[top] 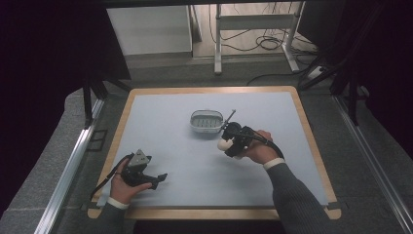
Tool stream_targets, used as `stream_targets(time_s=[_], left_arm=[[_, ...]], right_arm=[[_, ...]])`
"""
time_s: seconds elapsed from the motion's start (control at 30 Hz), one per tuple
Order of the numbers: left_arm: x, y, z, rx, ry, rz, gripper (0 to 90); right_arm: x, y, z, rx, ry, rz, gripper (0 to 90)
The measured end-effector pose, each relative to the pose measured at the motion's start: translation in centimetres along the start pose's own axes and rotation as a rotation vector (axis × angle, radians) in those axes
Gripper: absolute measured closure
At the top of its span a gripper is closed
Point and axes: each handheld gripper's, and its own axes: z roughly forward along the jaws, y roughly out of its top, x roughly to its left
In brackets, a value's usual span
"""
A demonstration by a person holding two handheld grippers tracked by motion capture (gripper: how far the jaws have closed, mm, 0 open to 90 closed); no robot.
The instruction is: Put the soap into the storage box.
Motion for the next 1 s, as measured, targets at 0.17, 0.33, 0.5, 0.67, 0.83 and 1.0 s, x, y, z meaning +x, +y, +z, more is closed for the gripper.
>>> stream_targets(time_s=[0.17, 0.33, 0.5, 0.67, 0.83, 1.0], left_arm=[[0.0, 0.0, 0.0, 0.001, 0.000, 0.001, 6.7], [0.0, 0.0, 0.0, -0.001, 0.001, 0.001, 6.7], [0.0, 0.0, 0.0, 0.000, 0.000, 0.001, 6.7], [0.0, 0.0, 0.0, 0.002, -0.001, 0.002, 6.7], [-0.1, 0.0, 0.2, 0.006, -0.004, 0.007, 6.7], [0.0, 0.0, 0.1, 0.003, -0.004, 0.006, 6.7]], right_arm=[[-0.2, 0.2, 0.0, 0.001, -0.002, -0.003, 49.5], [-0.6, 0.7, -0.2, -0.003, -0.011, -0.011, 49.5], [-1.0, 1.4, -0.3, -0.010, -0.011, -0.018, 49.5], [-1.5, 2.3, -0.3, -0.021, -0.010, -0.023, 49.5], [-2.1, 3.0, 0.0, -0.029, -0.008, -0.025, 49.5], [-2.8, 3.8, 0.2, -0.037, -0.009, -0.033, 49.5]])
